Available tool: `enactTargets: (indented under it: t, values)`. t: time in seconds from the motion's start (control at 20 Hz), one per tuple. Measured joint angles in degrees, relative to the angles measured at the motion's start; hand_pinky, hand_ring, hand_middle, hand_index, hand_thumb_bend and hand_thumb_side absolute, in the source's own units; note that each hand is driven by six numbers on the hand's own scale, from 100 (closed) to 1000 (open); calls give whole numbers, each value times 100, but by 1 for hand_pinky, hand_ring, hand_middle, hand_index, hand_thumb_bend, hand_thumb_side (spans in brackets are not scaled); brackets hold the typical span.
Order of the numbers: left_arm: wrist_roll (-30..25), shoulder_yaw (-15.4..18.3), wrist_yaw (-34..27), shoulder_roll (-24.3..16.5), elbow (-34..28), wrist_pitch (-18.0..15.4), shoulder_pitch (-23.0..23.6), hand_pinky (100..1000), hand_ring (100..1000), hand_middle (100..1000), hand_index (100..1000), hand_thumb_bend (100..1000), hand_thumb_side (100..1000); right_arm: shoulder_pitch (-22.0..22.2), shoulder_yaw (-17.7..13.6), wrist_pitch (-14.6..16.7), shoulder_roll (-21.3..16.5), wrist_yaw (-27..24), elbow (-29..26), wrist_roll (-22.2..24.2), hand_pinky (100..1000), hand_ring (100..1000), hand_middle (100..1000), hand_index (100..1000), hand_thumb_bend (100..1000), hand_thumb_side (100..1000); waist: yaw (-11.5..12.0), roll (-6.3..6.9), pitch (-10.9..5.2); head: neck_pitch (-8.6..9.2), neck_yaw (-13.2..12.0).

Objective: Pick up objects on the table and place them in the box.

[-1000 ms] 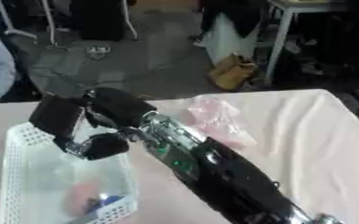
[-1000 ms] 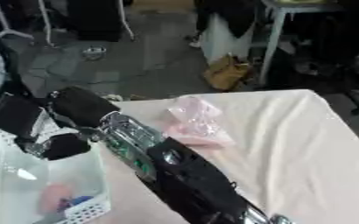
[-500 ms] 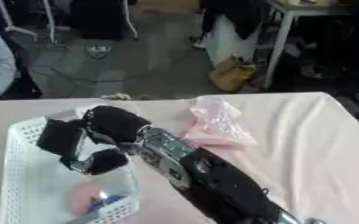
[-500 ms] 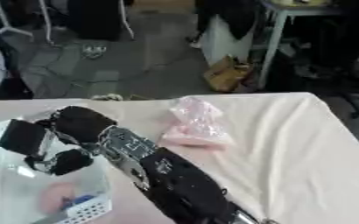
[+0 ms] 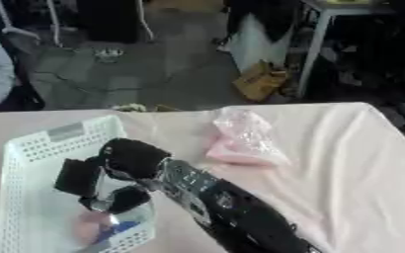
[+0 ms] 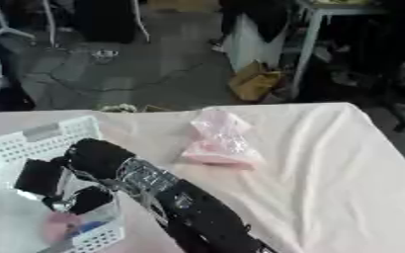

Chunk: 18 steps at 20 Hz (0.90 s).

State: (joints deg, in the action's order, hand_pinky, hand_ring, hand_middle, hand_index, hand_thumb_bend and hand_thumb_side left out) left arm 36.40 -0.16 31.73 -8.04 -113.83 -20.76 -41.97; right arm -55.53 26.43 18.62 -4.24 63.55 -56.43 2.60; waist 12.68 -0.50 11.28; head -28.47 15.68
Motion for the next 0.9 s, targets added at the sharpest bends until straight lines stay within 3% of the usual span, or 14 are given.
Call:
enactTargets:
  t: [0.05, 0.1, 0.15, 0.2, 0.25, 0.4, 0.9]
  values:
    - [1, 0, 0, 0, 0, 0, 0, 832, 925, 800, 836, 100, 788, 0, -5, 29, 0, 10, 13, -4, 915, 870, 542, 645, 100, 939, -1, 0, 0, 0, -1]
    - [2, 0, 0, 0, 0, 0, 0, 832, 925, 800, 836, 100, 789, 0, -14, 58, 0, 22, 26, -4, 937, 927, 735, 774, 100, 1000, -2, 0, 0, 0, -1]
    - [2, 0, 0, 0, 0, 0, 0, 832, 925, 800, 836, 100, 789, -1, -21, 95, 0, 38, 27, 9, 937, 927, 735, 774, 100, 1000, -3, 0, 0, 0, -3]
    - [3, 0, 0, 0, 0, 1, 0, 833, 925, 801, 836, 100, 789, -1, -27, 142, 0, 46, 28, 31, 962, 997, 886, 894, 100, 1000, -6, 0, 0, -1, -6]
    - [3, 0, 0, 0, 0, 1, 0, 833, 925, 801, 836, 100, 790, -7, -28, 193, 0, 47, 28, 56, 968, 1000, 918, 920, 110, 1000, -12, 0, 0, -1, -7]
    - [4, 0, 0, 0, 0, 2, 0, 833, 925, 801, 836, 100, 790, -44, -34, 325, -4, 47, 24, 95, 984, 1000, 979, 966, 100, 1000, -22, 0, 0, -2, -7]
    - [10, 1, 0, 0, 0, 8, 0, 833, 925, 800, 836, 100, 790, -92, -69, 431, -15, 46, 23, 190, 998, 1000, 1000, 1000, 145, 1000, -33, 0, 0, -2, -7]
